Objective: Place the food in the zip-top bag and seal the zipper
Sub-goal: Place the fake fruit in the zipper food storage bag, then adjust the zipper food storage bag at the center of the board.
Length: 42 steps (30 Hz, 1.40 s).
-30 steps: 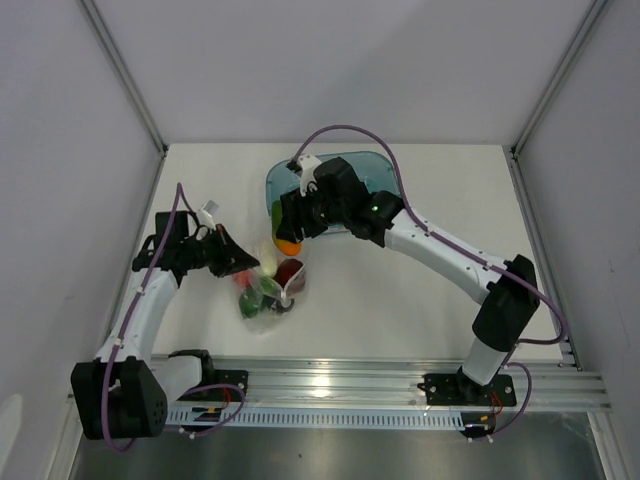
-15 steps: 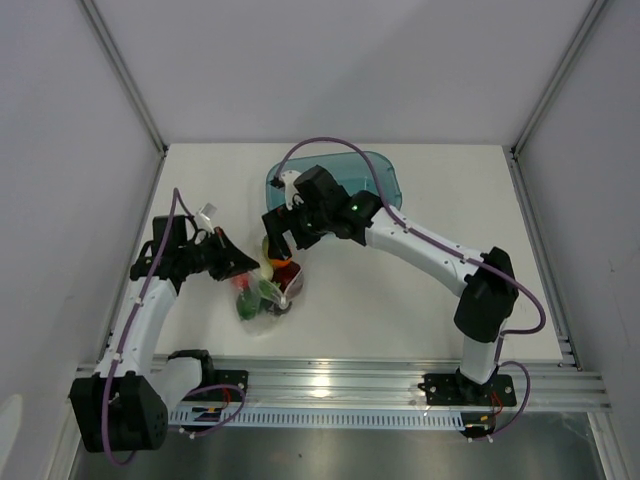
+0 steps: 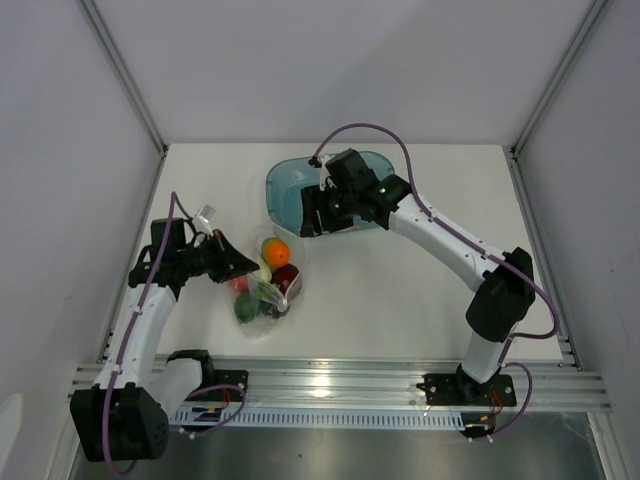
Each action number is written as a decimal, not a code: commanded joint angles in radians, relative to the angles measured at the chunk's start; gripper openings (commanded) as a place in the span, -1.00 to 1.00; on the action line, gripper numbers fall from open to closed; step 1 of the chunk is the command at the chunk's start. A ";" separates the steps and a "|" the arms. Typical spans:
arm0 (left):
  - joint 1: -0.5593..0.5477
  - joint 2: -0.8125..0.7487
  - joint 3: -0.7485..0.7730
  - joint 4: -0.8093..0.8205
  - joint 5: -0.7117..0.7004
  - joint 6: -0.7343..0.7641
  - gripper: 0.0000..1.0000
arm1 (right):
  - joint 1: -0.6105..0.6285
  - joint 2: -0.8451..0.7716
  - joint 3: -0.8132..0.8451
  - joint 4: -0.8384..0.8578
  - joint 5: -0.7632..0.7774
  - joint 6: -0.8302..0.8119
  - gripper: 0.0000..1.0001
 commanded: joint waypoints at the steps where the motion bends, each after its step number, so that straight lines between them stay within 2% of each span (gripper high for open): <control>1: 0.009 -0.020 0.003 0.007 0.011 -0.011 -0.99 | 0.015 0.023 0.007 -0.021 -0.105 0.016 0.15; 3: 0.011 -0.021 0.009 -0.003 0.013 -0.010 -0.99 | 0.013 0.052 0.017 -0.028 -0.132 0.022 -0.05; 7: 0.011 -0.026 0.007 -0.013 0.017 -0.001 -0.99 | 0.027 0.089 0.017 -0.012 -0.181 0.030 -0.05; 15: 0.009 -0.049 -0.011 0.002 0.030 -0.004 -0.99 | 0.051 0.120 -0.020 -0.021 -0.142 0.036 -0.03; 16: 0.011 -0.056 -0.016 0.005 0.031 -0.007 -0.99 | 0.055 0.121 -0.023 -0.018 -0.141 0.037 -0.19; 17: 0.011 -0.060 -0.022 0.016 0.036 -0.008 -0.99 | 0.055 0.127 -0.025 -0.012 -0.141 0.033 -0.43; 19: 0.011 -0.076 -0.034 0.039 0.053 -0.030 -0.99 | 0.056 0.143 0.019 -0.039 -0.109 0.033 -1.00; 25: 0.011 -0.075 -0.050 0.304 0.175 -0.277 -0.99 | 0.128 0.095 0.268 -0.211 0.158 -0.107 -1.00; 27: 0.011 -0.067 -0.045 0.368 0.177 -0.339 -0.99 | 0.131 0.052 0.303 -0.231 0.163 -0.122 -1.00; 29: 0.006 -0.063 -0.025 0.387 0.172 -0.367 -0.99 | 0.128 0.025 0.255 -0.225 0.149 -0.133 -1.00; 32: -0.026 -0.067 0.002 0.294 0.099 -0.366 -0.99 | 0.105 -0.015 0.144 -0.208 0.112 -0.142 -1.00; 34: -0.093 -0.073 -0.025 0.217 0.050 -0.370 -0.99 | 0.076 -0.003 0.071 -0.217 0.070 -0.106 -1.00; 36: -0.174 -0.080 -0.112 0.159 -0.024 -0.386 -0.99 | 0.056 -0.008 -0.014 -0.179 0.045 -0.107 -1.00; 38: -0.225 -0.095 -0.175 0.134 -0.048 -0.412 -0.99 | 0.064 -0.021 -0.026 -0.155 0.051 -0.134 -1.00; 40: -0.242 -0.171 -0.159 0.044 -0.094 -0.403 -0.99 | 0.065 -0.051 -0.017 -0.127 0.063 -0.145 -1.00; 42: -0.247 -0.245 -0.048 -0.031 -0.179 -0.384 -0.99 | 0.058 -0.054 0.024 -0.131 0.060 -0.147 -1.00</control>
